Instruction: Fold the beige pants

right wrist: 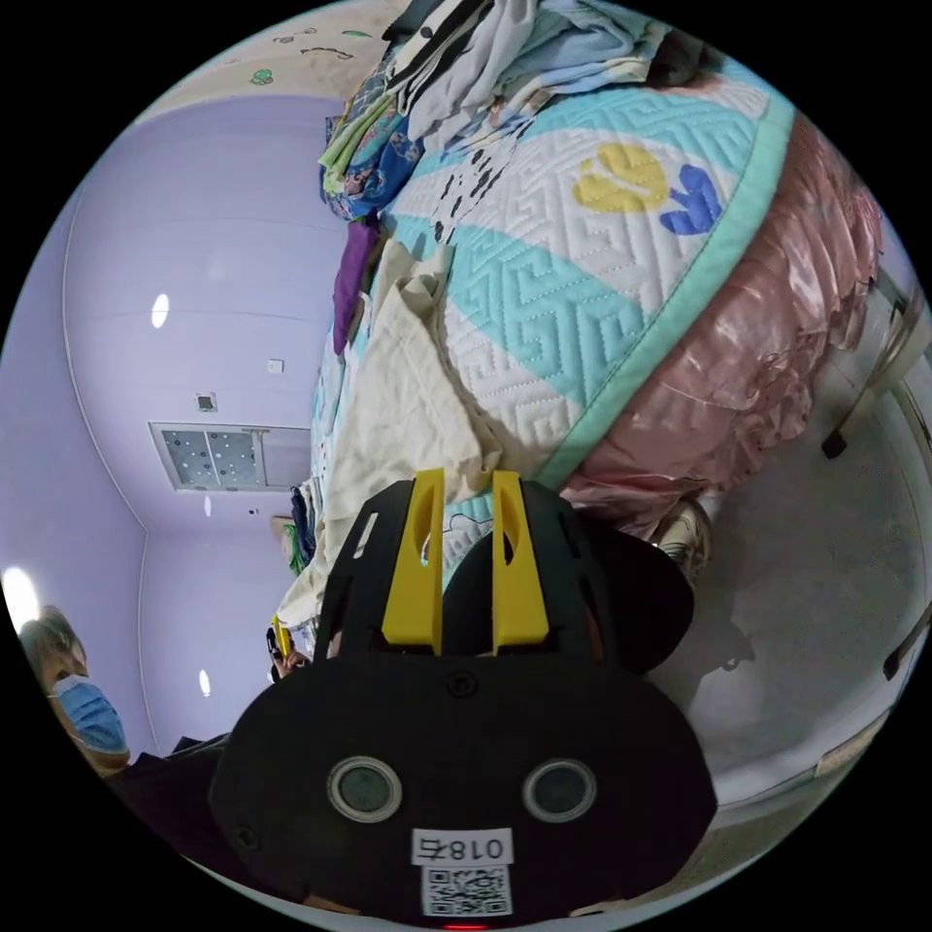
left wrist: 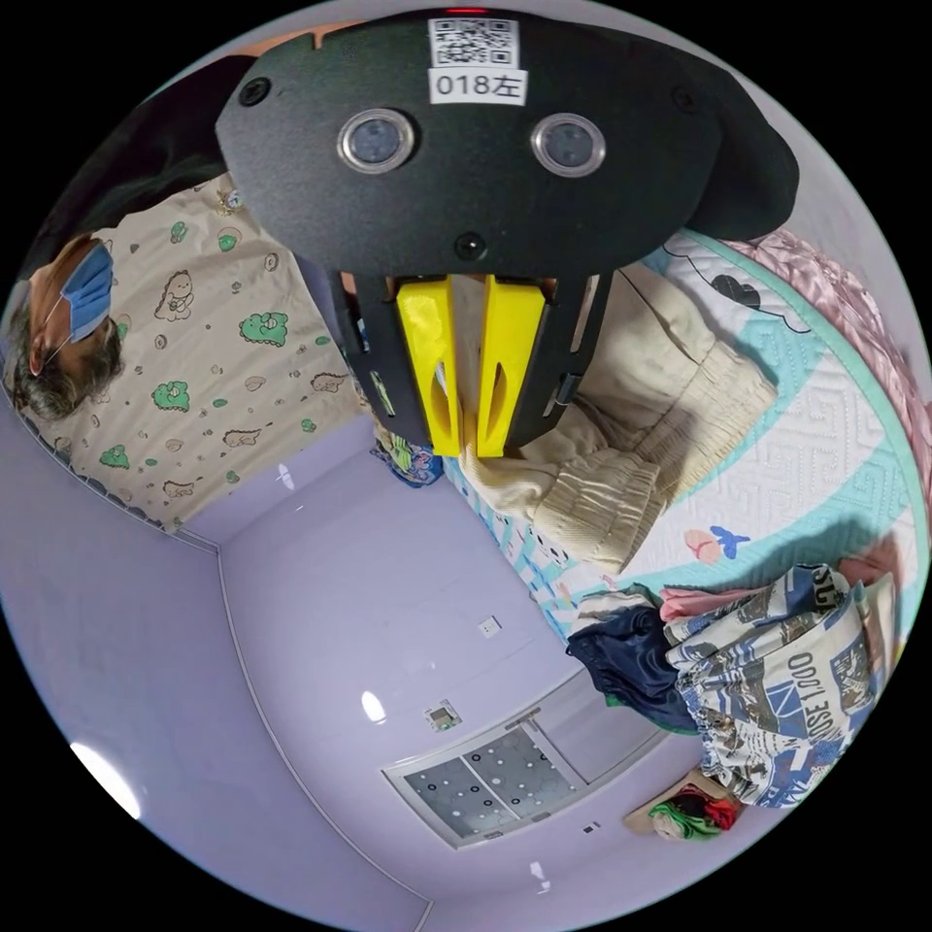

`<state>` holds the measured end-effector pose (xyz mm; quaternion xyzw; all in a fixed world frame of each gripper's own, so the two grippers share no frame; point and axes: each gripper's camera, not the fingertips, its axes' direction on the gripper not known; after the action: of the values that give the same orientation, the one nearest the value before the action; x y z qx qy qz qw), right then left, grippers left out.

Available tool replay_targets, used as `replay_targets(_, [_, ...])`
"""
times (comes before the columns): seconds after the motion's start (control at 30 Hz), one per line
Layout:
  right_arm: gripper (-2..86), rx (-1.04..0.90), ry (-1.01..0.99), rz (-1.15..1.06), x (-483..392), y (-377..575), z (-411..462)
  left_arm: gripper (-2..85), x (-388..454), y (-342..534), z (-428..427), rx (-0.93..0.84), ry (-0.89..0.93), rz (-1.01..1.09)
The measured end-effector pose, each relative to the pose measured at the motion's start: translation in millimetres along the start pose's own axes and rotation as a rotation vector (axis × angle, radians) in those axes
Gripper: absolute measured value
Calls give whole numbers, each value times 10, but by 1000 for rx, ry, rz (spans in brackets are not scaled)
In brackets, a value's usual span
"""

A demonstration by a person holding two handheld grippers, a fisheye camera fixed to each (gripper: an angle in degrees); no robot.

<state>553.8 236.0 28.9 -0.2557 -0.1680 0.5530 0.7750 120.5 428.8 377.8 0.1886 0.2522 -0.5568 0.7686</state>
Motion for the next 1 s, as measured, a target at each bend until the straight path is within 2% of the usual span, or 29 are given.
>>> replay_targets(0.13, [25,51,-27,-41,-110,82,-173,2,71,-30,31,-20,-28,29])
replay_targets(0.3, [12,220,-237,-168,-474,80,-527,8,193,-127,113,-34,-43,75])
replay_targets(0.5, [8,297,-297,-337,-1288,-422,-618,17,326,-521,479,-30,-20,141])
replay_targets(0.67, [17,277,-250,-372,-2218,-1660,3,24,185,-1282,1316,-43,-71,96])
replay_targets(0.8, [49,172,-131,-199,-2459,-2593,889,42,-407,-1703,2252,-113,-220,-173])
replay_targets(0.83, [69,115,-133,-107,-2378,-2749,1164,60,-600,-1659,2389,-123,-223,-281])
replay_targets(0.9, [91,105,-142,-44,-2285,-2771,1359,94,-735,-1573,2450,-118,-163,-360])
replay_targets(1.0, [99,93,-102,-173,-2300,-2622,1315,108,-530,-1573,2414,-208,-95,-171])
